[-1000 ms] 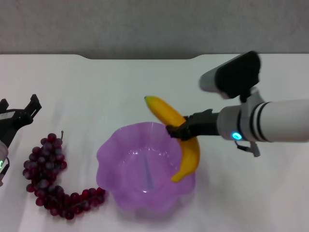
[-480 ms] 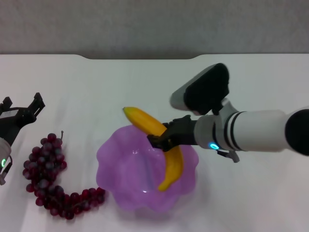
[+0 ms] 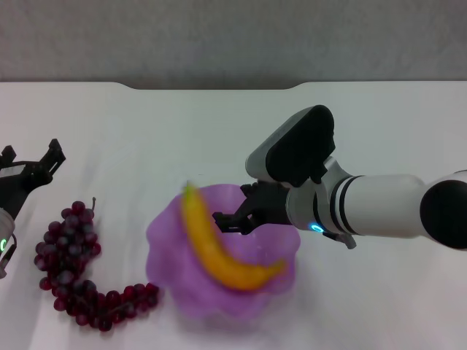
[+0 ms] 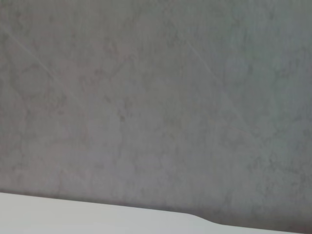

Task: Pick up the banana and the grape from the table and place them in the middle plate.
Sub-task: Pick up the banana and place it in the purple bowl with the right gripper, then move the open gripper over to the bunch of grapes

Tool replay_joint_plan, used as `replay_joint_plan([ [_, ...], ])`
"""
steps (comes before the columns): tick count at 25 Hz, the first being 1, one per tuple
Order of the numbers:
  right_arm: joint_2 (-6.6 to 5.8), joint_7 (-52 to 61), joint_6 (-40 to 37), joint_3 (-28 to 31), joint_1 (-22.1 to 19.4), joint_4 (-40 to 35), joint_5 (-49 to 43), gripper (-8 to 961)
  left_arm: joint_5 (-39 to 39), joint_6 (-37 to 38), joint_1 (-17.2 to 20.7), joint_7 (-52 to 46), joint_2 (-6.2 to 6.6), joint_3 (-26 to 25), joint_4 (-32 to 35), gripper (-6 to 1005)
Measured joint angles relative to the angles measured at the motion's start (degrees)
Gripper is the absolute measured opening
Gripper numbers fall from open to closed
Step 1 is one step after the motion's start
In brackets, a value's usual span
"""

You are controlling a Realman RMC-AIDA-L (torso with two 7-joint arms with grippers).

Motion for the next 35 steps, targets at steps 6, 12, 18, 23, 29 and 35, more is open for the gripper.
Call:
replay_joint_plan([
  [6, -0.07, -2.29, -2.49, 0.03, -1.19, 0.43, 0.0, 753, -0.03, 0.0, 0.17, 0.0, 0.02, -0.08, -0.14, 892],
  [12, -0.33, -7.68, -12.04, 5.63, -8.8, 1.18, -0.08, 888, -0.03, 0.0, 0.44, 0.0, 0.02, -0.32, -0.44, 892],
  [18, -0.33, -11.32, -24.05, 8.26, -16.14, 0.3, -0.08, 885, -0.29, 0.0, 0.93, -0.07, 0.06, -0.74, -0.59, 892],
  [23, -0.18, -11.46, -36.08, 6.8, -19.54, -2.69, 0.17, 885, -0.45, 0.0, 1.05, -0.09, 0.09, -0.73, -0.58, 892],
  [29, -0.07, -6.16, -51.69, -0.63, -20.93, -8.55, 0.44, 886, -0.47, -0.66, 0.9, -0.09, 0.11, -0.51, -0.59, 892],
  [35, -0.17, 5.13, -66.67, -9.08, -20.97, -16.15, -0.04, 886, -0.24, -1.01, 0.88, -1.55, 0.11, -0.35, -0.22, 891],
])
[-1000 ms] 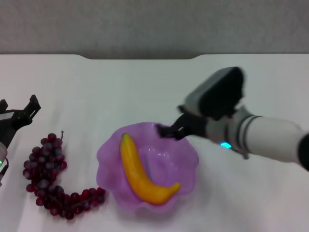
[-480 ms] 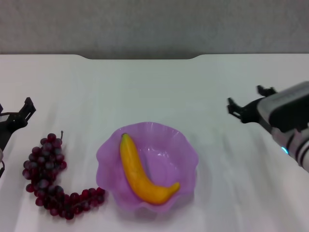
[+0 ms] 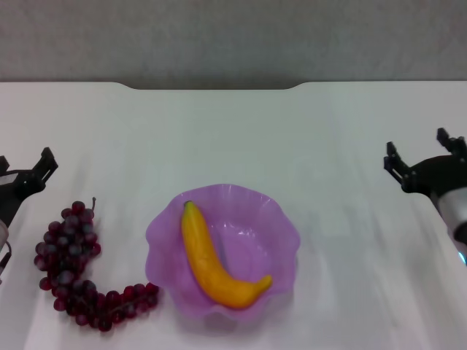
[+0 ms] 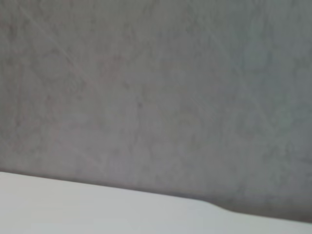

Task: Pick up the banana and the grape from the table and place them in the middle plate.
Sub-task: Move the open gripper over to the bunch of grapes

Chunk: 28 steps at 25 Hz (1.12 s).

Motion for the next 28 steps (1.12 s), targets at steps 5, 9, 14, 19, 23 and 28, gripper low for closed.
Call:
replay_joint_plan([
  [5, 0.02, 6.1, -5.43, -4.7, 0.23, -4.56, 0.02, 885, 3.18, 1.43, 0.69, -2.7, 0.24, 0.58, 4.13, 891],
  [9, 0.05, 6.38, -5.08, -5.16, 0.21, -5.74, 0.05, 885, 7.87, -5.27, 3.41, -4.65, 1.22, 0.62, 13.33, 891],
  [14, 0.16, 6.96, -5.06, -5.43, 0.22, -6.37, 0.03, 885, 14.61, -25.48, 9.17, -6.65, 3.77, -1.35, 33.14, 891],
  [19, 0.16, 7.55, -5.07, -5.54, 0.28, -7.09, 0.11, 884, 19.74, -49.75, 12.71, -5.01, 4.27, -6.06, 51.25, 891],
  [23, 0.15, 7.72, -4.93, -5.59, 0.37, -7.13, 0.02, 884, 20.43, -69.81, 12.83, 2.57, 2.81, -11.34, 61.63, 891],
  [28, 0.15, 7.74, -3.22, -6.01, 1.52, -7.19, 0.13, 884, 16.58, -85.98, 11.03, 15.5, 0.67, -19.56, 67.2, 891],
])
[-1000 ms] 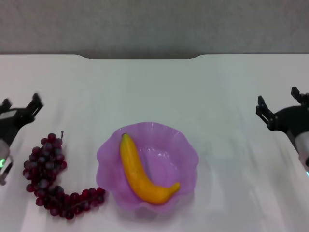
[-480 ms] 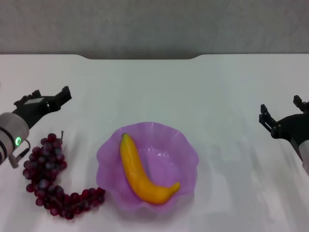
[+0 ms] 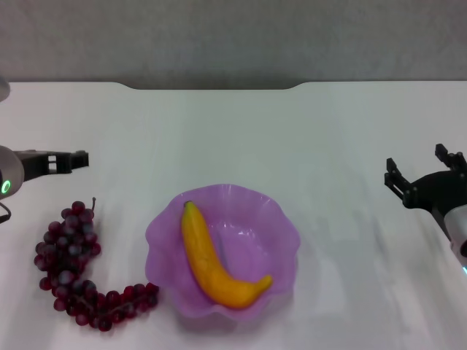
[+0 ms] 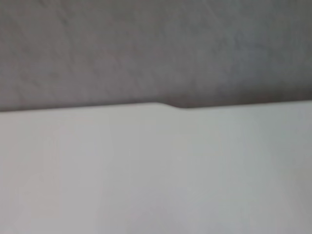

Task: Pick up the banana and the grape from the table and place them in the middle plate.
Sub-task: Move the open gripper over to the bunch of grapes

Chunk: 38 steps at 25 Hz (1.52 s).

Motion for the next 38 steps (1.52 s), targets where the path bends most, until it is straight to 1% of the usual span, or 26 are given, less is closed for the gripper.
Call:
replay_joint_plan([
  [4, 0.0, 0.12, 0.29, -0.19, 0.17, -0.12, 0.3, 883, -6.48, -5.7, -1.35, 9.12, -0.01, -4.84, 0.49, 892],
  [6, 0.0, 0.14, 0.22, -0.2, 0.12, -0.14, 0.31, 883, -7.63, -9.31, -2.33, 11.77, 0.0, -6.57, 0.49, 893],
  [8, 0.0, 0.15, 0.02, -0.18, -0.04, -0.15, 0.34, 883, -7.45, -13.33, -3.46, 13.56, 0.07, -7.57, 0.5, 894],
  [10, 0.0, 0.16, 0.02, -0.15, -0.08, -0.15, 0.35, 883, -6.99, -15.63, -4.11, 14.87, 0.0, -7.82, 0.6, 894],
  [13, 0.0, 0.17, 0.22, -0.12, 0.02, -0.19, 0.36, 883, -5.58, -16.82, -4.43, 15.53, -0.19, -7.32, 0.6, 893],
  [16, 0.0, 0.17, 0.25, -0.17, 0.19, -0.23, 0.36, 883, -4.1, -17.04, -4.44, 14.63, -0.27, -6.41, 0.1, 893],
  [22, 0.0, 0.17, 0.25, -0.18, 0.23, -0.24, 0.36, 882, -4.72, -18.09, -3.82, 14.42, -0.41, -5.2, -0.19, 892],
  [25, 0.0, 0.22, -0.07, 0.24, 0.4, -0.21, 0.36, 882, -4.75, -17.65, -3.81, 13.84, -0.47, -4.52, -2.2, 892],
  [30, -0.05, 1.0, -0.29, 0.41, 0.49, -0.23, 0.36, 882, -4.64, -13.58, -5.85, 12.97, -0.54, -1.63, -8.05, 892],
  [35, -0.08, 1.44, -0.31, 0.23, 0.48, -0.56, 0.36, 882, -4.05, -8.94, -6.06, 10.33, -0.52, 1.98, -9.02, 891],
  [38, -0.09, 1.51, -0.28, 0.02, 0.47, -0.72, 0.36, 882, -4.02, -7.67, -6.05, 9.86, -0.51, 2.65, -10.02, 891],
])
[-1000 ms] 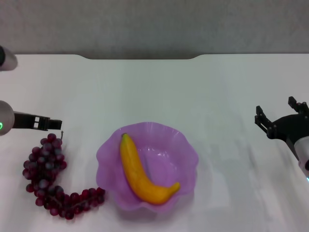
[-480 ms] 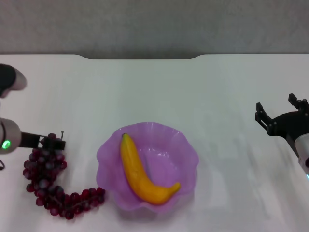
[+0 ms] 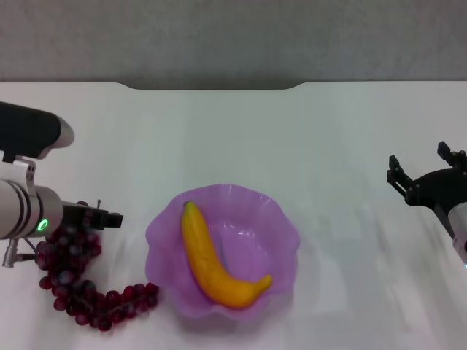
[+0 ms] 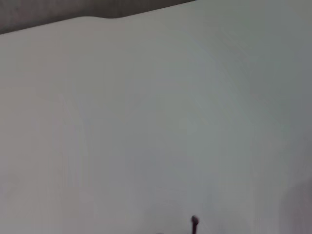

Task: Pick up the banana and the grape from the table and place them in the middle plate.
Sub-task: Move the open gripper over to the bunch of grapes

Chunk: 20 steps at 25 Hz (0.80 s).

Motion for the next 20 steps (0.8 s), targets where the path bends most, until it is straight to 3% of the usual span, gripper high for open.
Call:
replay_joint_plan([
  [20, 0.01, 0.06, -0.06, -0.1, -0.29, -0.05, -0.04, 881, 0.1, 13.42, -0.22, -0.03, 0.02, 1.66, -8.36, 888],
])
